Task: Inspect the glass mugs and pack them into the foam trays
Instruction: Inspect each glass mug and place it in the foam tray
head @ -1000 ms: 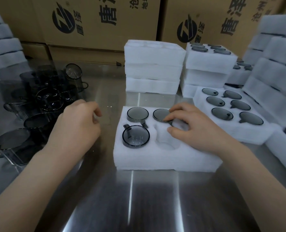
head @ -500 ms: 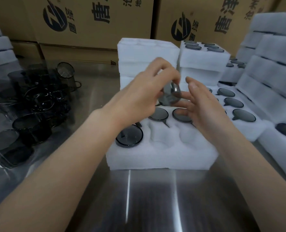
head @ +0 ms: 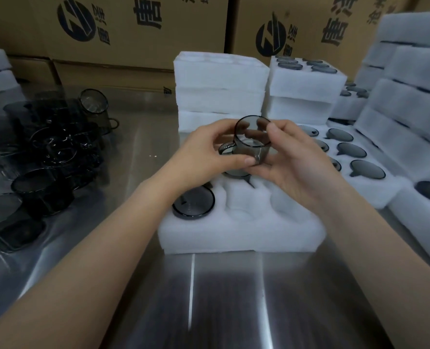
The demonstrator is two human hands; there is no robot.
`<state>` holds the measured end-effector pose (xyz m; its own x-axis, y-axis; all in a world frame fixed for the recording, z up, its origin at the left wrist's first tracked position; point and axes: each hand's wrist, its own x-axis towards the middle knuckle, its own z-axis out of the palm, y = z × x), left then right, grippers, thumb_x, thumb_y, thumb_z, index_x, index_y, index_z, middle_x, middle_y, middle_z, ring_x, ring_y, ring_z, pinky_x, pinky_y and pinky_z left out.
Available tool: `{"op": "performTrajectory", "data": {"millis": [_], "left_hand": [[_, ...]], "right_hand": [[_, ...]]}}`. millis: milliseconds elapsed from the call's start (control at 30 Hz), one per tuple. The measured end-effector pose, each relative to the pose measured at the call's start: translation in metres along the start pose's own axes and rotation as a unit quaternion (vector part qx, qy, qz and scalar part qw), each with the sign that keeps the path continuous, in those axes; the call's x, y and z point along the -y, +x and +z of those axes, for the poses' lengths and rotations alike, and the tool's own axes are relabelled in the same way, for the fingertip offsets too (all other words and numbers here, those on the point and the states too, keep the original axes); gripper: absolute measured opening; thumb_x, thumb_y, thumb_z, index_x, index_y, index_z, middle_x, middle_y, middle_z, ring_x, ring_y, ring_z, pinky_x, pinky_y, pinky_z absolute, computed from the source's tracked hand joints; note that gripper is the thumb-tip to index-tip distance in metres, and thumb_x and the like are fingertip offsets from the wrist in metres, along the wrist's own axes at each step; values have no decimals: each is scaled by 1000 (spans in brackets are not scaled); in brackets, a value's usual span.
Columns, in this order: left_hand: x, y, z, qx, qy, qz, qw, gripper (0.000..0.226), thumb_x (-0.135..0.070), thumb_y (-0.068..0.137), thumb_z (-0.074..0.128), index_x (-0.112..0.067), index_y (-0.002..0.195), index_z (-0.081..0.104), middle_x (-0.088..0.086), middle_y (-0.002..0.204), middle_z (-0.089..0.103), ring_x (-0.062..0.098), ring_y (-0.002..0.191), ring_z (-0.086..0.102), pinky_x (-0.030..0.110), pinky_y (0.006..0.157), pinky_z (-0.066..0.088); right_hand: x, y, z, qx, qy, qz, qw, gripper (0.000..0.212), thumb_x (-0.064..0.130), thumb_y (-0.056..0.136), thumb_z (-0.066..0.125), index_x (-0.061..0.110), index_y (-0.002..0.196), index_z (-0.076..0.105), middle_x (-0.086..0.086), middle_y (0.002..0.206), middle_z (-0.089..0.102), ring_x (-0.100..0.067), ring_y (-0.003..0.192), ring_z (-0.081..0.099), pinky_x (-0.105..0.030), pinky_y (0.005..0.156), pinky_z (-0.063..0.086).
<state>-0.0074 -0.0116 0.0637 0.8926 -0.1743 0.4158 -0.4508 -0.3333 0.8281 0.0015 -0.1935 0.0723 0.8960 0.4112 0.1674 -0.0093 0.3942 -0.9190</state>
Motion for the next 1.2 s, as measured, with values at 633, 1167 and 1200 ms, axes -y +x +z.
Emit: {"op": "performTrajectory", "data": {"millis": [633, 1167, 1200], "left_hand": [[10, 2, -10, -9, -73, -6, 997, 68, 5, 56, 85, -32, 110, 69, 0, 115, 64, 15, 108, 64, 29, 94, 51], [19, 4, -18, -12, -212, -18, 977, 62, 7, 57, 79, -19, 112, 68, 2, 108, 74, 19, 101, 69, 26, 85, 54], [19, 3, -18, -13, -207, -18, 978, 62, 7, 58, 79, -18, 114, 68, 2, 109, 73, 18, 102, 69, 26, 85, 53]], "right_hand": [[-13, 32, 21, -75, -193, -18, 978, 32, 22, 82, 78, 16, 93, 48, -6, 90, 64, -21, 79, 63, -39, 75, 52], [-5, 26, 4, 55, -41, -2, 998, 49, 4, 80, 61, -5, 129, 56, -24, 127, 62, -39, 114, 62, -47, 99, 51], [-5, 26, 4, 48, -35, -1, 998, 47, 7, 82, 60, -3, 128, 57, -23, 127, 62, -40, 114, 62, -47, 98, 51]]}}
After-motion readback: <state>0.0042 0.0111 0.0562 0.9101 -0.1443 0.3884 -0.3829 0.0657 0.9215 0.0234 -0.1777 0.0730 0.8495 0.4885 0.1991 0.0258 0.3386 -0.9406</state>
